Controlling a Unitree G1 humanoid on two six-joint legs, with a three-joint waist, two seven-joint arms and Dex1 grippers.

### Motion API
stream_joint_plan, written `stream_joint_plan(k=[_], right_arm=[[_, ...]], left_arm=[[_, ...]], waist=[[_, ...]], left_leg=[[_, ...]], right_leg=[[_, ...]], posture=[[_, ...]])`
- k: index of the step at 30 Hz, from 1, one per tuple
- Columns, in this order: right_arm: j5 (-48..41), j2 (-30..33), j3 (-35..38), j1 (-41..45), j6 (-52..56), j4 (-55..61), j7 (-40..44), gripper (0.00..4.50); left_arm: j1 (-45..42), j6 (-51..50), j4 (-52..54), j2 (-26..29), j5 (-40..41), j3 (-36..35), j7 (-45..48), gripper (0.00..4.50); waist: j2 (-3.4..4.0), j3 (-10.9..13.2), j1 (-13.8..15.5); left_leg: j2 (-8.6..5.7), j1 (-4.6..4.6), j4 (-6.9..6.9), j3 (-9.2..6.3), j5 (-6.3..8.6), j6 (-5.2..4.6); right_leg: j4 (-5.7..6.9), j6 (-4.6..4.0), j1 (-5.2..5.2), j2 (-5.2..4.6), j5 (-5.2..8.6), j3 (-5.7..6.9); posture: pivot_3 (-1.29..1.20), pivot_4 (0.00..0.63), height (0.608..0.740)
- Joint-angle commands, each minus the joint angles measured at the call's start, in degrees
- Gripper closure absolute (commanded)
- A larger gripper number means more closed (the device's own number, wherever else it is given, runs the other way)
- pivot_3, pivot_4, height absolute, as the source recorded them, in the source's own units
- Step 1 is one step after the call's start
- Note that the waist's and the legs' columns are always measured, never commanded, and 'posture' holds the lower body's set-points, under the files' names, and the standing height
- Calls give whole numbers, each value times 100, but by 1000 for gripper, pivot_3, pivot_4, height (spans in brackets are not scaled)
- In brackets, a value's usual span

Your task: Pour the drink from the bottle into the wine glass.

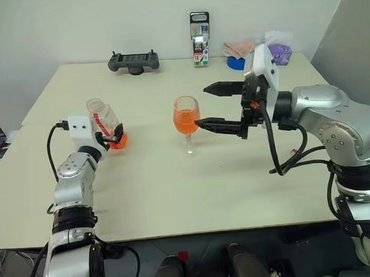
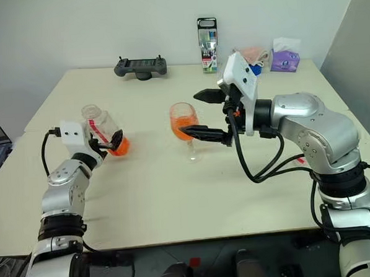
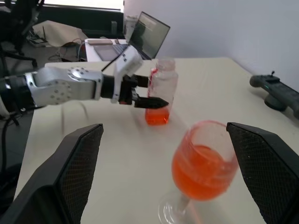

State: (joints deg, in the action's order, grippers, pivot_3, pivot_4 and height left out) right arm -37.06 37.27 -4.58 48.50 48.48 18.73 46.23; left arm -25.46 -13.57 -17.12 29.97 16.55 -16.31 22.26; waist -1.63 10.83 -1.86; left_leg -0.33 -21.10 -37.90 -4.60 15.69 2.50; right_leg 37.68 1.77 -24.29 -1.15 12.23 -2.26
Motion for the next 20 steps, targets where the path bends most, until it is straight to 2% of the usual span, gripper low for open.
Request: stream_joint_plan(k=[1, 7, 11, 13, 20], right_arm=[[-98, 387, 521, -169, 55, 202, 117, 0], [158, 784, 556, -478, -227, -84, 340, 0], [-9, 930, 863, -624, -89, -117, 370, 0], [-184, 963, 1098, -765, 45, -74, 355, 0], [-263, 976, 1165, -1234, 108, 234, 266, 0]], left_arm=[[351, -779, 1435, 595, 656, -496, 486, 26], [756, -1286, 2195, 1691, 1331, -983, 1645, 26], [622, -2389, 2710, 2271, 2297, -850, 2504, 26], [401, -2824, 2954, 2387, 2684, -554, 2793, 26], [-421, -3279, 2830, 2343, 3023, -139, 2998, 26]], waist=[[-1, 1, -2], [2, 2, -5], [2, 2, -3], [1, 3, 18], [2, 5, 0]], left_leg=[[0, -1, 0, 1, 1, 2], [0, 15, 3, 12, 1, 1], [1, 10, 5, 13, 1, 1], [1, 2, 5, 10, 1, 1], [-1, -6, 4, 15, 2, 1]], right_leg=[[-2, 0, 0, 0, 0, -1], [-7, 17, 10, 8, 30, -3], [-16, 15, 9, 11, 32, -3], [-30, 17, 11, 11, 31, 1], [-58, 32, 16, 9, 21, -7]], posture=[[0, 150, 740], [0, 150, 740], [0, 150, 740], [0, 150, 740], [0, 150, 740]])
